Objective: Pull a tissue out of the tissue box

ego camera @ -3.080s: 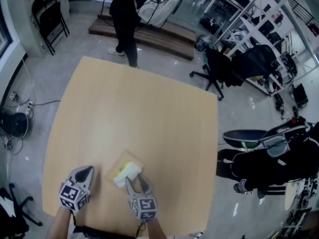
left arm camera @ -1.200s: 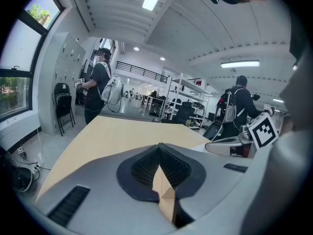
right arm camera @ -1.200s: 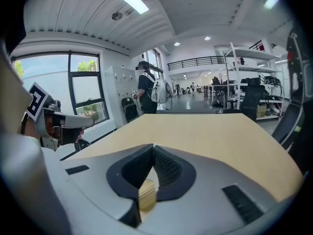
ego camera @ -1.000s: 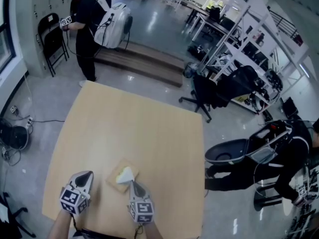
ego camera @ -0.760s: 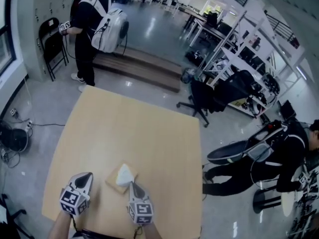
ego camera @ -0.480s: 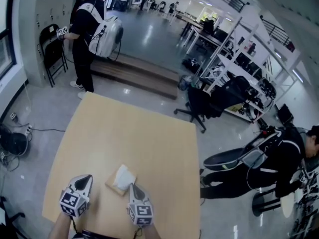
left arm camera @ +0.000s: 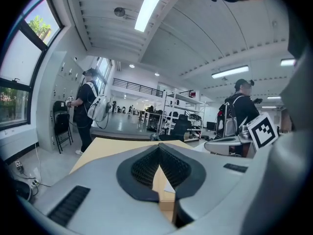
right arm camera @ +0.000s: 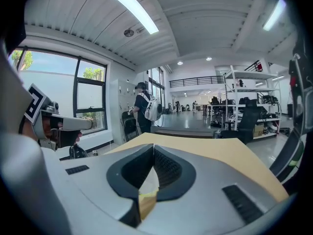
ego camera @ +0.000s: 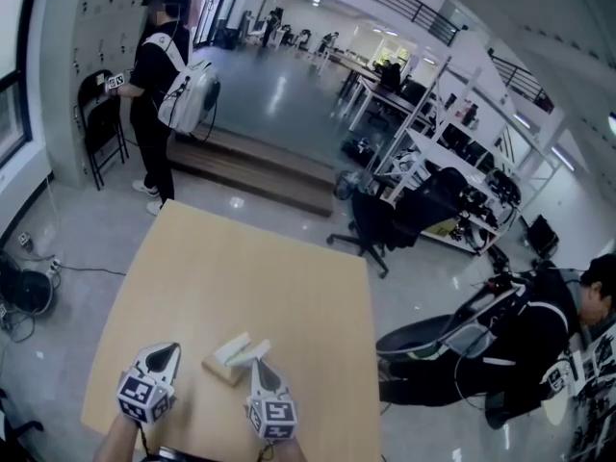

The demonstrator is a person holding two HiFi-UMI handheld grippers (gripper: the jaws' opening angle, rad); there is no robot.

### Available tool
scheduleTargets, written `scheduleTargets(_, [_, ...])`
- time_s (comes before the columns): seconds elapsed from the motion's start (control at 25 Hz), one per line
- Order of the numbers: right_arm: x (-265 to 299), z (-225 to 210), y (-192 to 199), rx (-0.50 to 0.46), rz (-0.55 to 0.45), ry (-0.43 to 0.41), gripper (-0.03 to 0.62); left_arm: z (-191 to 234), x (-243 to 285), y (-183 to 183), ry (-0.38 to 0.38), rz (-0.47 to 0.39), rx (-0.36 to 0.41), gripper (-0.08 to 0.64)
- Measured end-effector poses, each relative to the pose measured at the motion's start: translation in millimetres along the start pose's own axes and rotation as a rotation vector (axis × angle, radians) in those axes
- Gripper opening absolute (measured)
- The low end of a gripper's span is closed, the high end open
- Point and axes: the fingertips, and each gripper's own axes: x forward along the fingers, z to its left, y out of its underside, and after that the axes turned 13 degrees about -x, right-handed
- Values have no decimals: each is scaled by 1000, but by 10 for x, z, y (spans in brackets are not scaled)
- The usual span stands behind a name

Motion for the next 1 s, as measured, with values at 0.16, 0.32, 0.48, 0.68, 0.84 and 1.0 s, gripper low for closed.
scheduleTargets(0.16, [-91, -37, -111, -2, -32, 16, 3, -60, -60, -57, 6, -20, 13, 8])
scheduleTargets(0.32, [-206, -76, -184, 2, -59, 33, 3, -187, -146, -173, 19, -39, 30, 8])
scheduleTargets(0.48, [-307, -98, -213, -3, -74, 41, 3, -239, -218, -183, 19, -63, 45, 8])
scheduleTargets(0.68, [-454, -113, -254, -5, -91, 52, 3, -323, -300, -176, 27, -75, 55, 8])
scheduleTargets(0.84, [-557, -122, -227, -1, -98, 53, 3, -399, -336, -150, 31, -82, 64, 8])
scheduleTargets(1.0, [-688, -95, -219, 4, -105, 47, 3, -492, -430, -166, 25, -90, 77, 8])
